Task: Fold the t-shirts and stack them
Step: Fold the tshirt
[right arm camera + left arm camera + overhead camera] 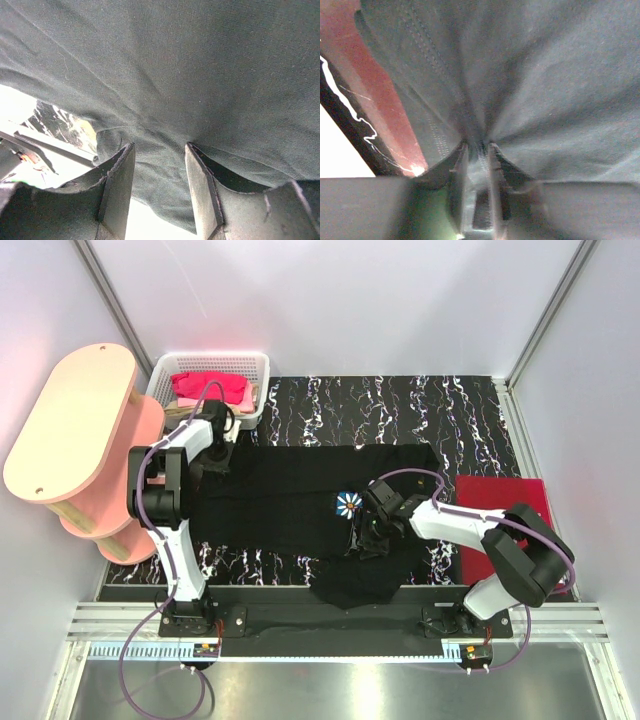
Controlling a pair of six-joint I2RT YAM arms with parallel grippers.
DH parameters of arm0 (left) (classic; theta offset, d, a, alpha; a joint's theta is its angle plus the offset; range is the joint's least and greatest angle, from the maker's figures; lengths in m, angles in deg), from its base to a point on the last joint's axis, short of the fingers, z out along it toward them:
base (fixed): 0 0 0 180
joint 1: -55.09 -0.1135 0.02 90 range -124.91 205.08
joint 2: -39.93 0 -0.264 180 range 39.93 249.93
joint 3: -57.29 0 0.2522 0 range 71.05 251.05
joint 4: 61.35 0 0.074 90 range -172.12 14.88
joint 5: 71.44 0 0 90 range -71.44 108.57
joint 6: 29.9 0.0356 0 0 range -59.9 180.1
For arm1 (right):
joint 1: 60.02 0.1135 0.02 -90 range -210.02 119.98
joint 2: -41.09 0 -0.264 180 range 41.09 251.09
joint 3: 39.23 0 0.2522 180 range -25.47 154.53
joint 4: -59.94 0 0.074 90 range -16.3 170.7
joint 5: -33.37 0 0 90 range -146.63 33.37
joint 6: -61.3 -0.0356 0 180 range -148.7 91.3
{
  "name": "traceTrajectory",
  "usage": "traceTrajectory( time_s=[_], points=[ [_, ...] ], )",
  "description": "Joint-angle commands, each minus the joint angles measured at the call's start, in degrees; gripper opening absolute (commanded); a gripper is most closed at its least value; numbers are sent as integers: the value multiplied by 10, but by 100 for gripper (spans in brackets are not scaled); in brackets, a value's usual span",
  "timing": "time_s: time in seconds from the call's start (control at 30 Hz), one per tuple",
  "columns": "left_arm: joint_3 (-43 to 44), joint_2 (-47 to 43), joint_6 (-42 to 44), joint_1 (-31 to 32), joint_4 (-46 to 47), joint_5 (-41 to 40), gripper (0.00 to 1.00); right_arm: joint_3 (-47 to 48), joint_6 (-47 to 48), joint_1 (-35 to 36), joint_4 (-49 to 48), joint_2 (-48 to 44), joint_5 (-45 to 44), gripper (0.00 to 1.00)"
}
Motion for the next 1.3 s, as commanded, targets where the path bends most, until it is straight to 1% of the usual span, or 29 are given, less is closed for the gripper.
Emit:
traceTrajectory(
  time_s=[0.0, 0.2, 0.37, 0.53, 0.6, 0.7, 0.73, 0.77, 0.83, 0.87, 0.9, 0.93, 0.97, 1.0, 1.03, 1.07, 1.13, 1.17, 1.2, 1.23, 1.27],
  points=[
    [27, 26, 7, -6, 26, -37, 0, -45, 4, 15, 58, 26, -15, 53],
    [22, 8, 22, -7, 30, -57, 0, -44, 9, 19, 90, 9, -25, 51],
    [23, -6, 55, -10, 44, -100, 0, -42, 12, 19, 130, -7, -39, 50],
    [31, -3, 83, -10, 59, -138, 0, -41, 5, 20, 190, -64, -51, 50],
    [32, 0, 84, -11, 61, -139, 0, -43, 2, 20, 207, -94, -57, 50],
    [22, -9, 73, -8, 59, -120, 0, -47, -4, 20, 222, -114, -53, 52],
    [17, -18, 71, -6, 59, -117, 1, -45, -3, 19, 223, -113, -51, 54],
    [11, -24, 69, 2, 58, -116, 7, -37, -2, 20, 223, -111, -48, 55],
    [-11, -51, 64, 13, 54, -106, 28, -23, 8, 20, 223, -102, -41, 59],
    [-22, -62, 61, 25, 51, -104, 53, -1, 12, 20, 226, -100, -38, 60],
    [-26, -75, 55, 32, 45, -94, 61, 13, 16, 20, 239, -98, -41, 61],
    [-29, -102, 54, 44, 32, -88, 69, 46, 26, 20, 247, -98, -50, 62],
    [-29, -116, 49, 48, 23, -79, 83, 66, 31, 20, 256, -98, -60, 62],
    [-20, -129, 40, 52, 9, -55, 87, 87, 36, 20, 278, -98, -74, 63],
    [-10, -152, 35, 57, -20, -42, 89, 131, 52, 19, 291, -96, -105, 64],
    [10, -162, 29, 60, -34, -29, 91, 154, 62, 19, 304, -92, -122, 65],
    [32, -184, 16, 75, -70, 4, 94, 212, 92, 11, 335, -68, -174, 66],
    [47, -189, 11, 83, -79, 25, 95, 227, 102, 7, 340, -46, -184, 67],
    [51, -193, 4, 94, -89, 29, 95, 239, 119, -1, 341, -34, -192, 67],
    [53, -200, 2, 119, -91, 31, 95, 254, 126, -7, 341, -21, -205, 67],
    [52, -201, -3, 133, -91, 34, 95, 257, 132, -13, 341, 6, -209, 66]
  ],
)
